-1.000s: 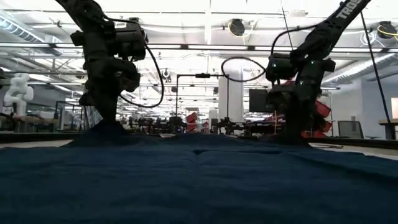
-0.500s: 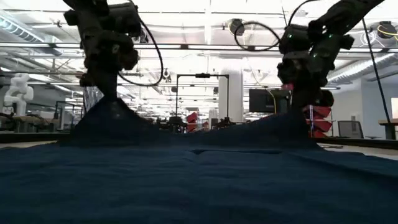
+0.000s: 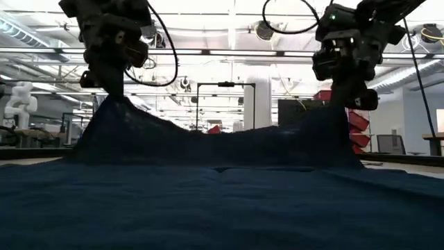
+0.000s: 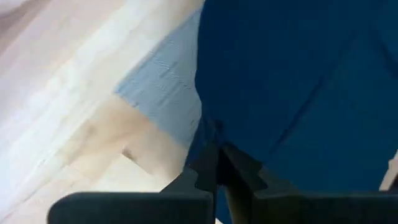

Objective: Set table place
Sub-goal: Fold the blue table napkin

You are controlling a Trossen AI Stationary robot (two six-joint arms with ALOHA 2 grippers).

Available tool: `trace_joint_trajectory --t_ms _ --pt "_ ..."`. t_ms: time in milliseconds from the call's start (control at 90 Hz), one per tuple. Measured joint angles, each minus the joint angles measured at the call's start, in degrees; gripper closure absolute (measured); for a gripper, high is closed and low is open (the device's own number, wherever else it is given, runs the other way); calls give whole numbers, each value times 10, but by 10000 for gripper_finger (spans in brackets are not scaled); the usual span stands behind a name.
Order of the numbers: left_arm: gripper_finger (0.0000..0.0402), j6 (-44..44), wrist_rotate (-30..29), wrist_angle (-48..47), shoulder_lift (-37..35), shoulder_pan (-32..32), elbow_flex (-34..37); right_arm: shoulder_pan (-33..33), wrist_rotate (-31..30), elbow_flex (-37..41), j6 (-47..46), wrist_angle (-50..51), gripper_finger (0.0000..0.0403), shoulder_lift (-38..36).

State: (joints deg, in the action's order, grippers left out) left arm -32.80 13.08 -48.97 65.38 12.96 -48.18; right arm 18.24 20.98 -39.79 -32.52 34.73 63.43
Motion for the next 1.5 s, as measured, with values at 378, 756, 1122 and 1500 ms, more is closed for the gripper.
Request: trace_joint_trajectory --t_ms 378,756,1122,1500 --pt "401 -58 2 0 -16 -70 -1 -85 -4 0 -82 -17 403 -41" --pt "401 -103 17 0 -16 -146 -35 -184 -4 0 -158 -22 403 -63" --pt "401 -195 70 9 -16 -221 -37 -284 0 0 -223 -70 403 -100" --pt "401 -287 67 96 -20 -304 -37 -343 -1 0 -260 -80 403 -107"
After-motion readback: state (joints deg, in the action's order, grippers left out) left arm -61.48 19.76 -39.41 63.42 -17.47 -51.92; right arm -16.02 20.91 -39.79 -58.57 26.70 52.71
